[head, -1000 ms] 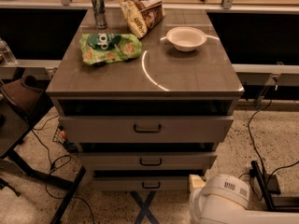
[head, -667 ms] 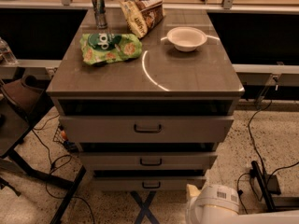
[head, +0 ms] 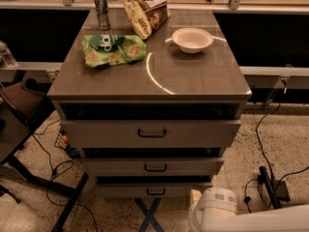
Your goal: Open bottom drawer
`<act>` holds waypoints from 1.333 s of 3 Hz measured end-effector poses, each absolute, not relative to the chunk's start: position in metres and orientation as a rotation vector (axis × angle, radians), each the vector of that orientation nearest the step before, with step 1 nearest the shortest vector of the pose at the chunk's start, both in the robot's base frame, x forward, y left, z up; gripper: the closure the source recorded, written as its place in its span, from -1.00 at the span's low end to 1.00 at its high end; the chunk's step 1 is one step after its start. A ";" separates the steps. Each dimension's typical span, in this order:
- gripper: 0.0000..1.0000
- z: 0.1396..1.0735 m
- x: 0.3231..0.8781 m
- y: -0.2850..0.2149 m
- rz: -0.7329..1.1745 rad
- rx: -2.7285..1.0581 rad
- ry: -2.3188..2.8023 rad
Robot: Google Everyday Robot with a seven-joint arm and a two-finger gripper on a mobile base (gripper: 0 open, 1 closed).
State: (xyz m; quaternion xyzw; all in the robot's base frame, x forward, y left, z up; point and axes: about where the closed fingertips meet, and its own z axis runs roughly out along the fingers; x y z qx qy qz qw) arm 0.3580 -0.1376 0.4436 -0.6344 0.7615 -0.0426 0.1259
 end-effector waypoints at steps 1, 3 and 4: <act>-1.00 0.392 0.395 -0.136 -0.159 -1.846 2.249; -1.00 0.273 0.402 -0.119 -0.106 -1.938 2.258; -1.00 0.273 0.402 -0.119 -0.106 -1.938 2.258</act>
Offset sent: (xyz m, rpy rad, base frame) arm 0.0740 0.0240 -0.2004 -0.0711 0.0692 0.0579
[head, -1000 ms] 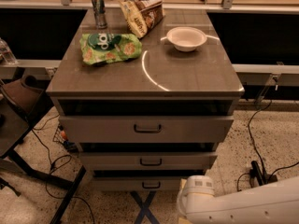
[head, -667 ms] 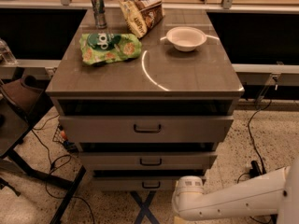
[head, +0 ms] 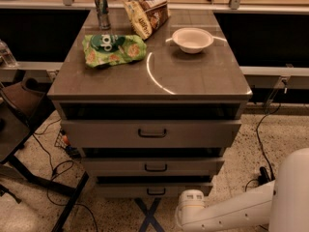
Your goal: Open bottom drawer
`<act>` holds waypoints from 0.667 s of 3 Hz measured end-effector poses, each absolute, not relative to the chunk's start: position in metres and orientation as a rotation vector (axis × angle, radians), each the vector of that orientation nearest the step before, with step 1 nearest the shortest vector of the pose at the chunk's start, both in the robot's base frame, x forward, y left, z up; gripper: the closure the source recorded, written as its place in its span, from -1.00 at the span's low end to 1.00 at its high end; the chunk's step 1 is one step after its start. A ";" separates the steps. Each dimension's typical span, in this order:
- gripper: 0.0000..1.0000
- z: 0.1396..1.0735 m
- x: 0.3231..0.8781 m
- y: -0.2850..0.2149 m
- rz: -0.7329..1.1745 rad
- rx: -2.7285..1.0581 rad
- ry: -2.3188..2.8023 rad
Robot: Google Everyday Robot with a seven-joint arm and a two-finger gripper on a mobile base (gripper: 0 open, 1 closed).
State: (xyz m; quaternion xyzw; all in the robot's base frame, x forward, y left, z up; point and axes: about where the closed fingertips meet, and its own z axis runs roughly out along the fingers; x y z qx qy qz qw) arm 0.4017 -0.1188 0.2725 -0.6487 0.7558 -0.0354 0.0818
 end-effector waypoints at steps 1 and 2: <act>-1.00 0.244 0.415 -0.110 -0.118 -1.960 2.286; -1.00 0.211 0.432 -0.100 -0.116 -1.990 2.290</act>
Offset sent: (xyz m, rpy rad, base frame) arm 0.0537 0.0291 -0.0967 -0.0584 0.0552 0.0217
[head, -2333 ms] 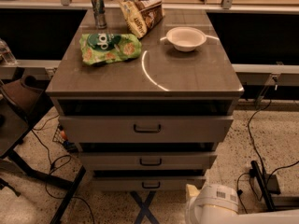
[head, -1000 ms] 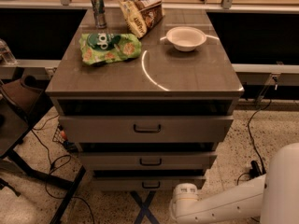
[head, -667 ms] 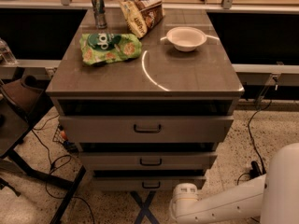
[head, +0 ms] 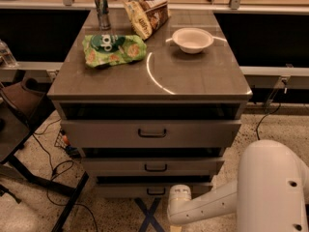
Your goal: Open bottom drawer
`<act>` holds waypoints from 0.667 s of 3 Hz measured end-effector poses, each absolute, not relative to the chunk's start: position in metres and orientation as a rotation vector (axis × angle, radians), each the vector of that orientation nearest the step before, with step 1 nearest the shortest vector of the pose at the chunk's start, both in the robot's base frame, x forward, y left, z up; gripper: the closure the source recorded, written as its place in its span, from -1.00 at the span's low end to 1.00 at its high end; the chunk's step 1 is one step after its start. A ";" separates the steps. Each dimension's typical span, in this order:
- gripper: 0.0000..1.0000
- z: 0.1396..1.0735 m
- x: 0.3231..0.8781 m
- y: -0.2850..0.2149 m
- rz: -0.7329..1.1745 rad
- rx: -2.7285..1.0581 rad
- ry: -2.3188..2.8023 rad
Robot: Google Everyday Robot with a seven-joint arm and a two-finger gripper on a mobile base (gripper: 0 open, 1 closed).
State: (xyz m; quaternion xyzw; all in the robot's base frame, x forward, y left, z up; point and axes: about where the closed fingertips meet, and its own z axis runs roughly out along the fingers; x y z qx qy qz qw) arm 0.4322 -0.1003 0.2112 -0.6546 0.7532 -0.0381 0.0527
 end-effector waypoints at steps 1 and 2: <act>-1.00 0.195 0.446 -0.092 -0.115 -2.006 2.253; -1.00 0.183 0.456 -0.080 -0.111 -2.050 2.179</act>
Offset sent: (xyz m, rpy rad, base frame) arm 0.0374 0.0354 -0.0385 0.0420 -0.0586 0.1494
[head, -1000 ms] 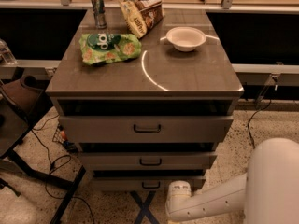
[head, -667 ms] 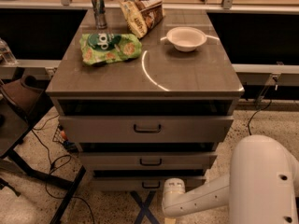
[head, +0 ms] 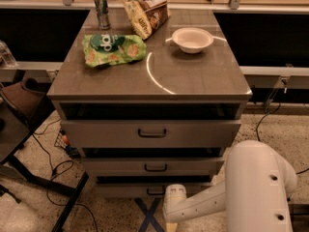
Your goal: Open bottom drawer
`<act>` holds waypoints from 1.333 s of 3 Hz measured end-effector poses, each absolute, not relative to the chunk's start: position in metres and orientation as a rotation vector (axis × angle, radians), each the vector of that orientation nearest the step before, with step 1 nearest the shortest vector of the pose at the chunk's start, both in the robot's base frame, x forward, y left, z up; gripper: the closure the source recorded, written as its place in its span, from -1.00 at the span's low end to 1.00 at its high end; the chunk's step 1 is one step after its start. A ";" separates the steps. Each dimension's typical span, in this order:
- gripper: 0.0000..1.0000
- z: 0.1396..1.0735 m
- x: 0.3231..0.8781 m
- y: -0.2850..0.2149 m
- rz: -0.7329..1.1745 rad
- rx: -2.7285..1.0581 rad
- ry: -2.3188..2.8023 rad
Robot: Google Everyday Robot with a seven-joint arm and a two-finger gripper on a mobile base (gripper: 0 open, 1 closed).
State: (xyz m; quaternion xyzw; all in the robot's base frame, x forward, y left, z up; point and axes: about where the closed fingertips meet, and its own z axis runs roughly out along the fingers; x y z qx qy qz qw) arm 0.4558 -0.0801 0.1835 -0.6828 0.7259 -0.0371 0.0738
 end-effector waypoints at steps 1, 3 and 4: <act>-1.00 0.174 0.460 -0.064 -0.085 -2.102 2.110; -1.00 0.161 0.464 -0.028 -0.023 -2.187 1.990; -1.00 0.161 0.471 -0.020 -0.052 -2.226 1.958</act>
Offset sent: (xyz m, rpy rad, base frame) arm 0.0132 0.0532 -0.0230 0.0587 0.0075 0.1729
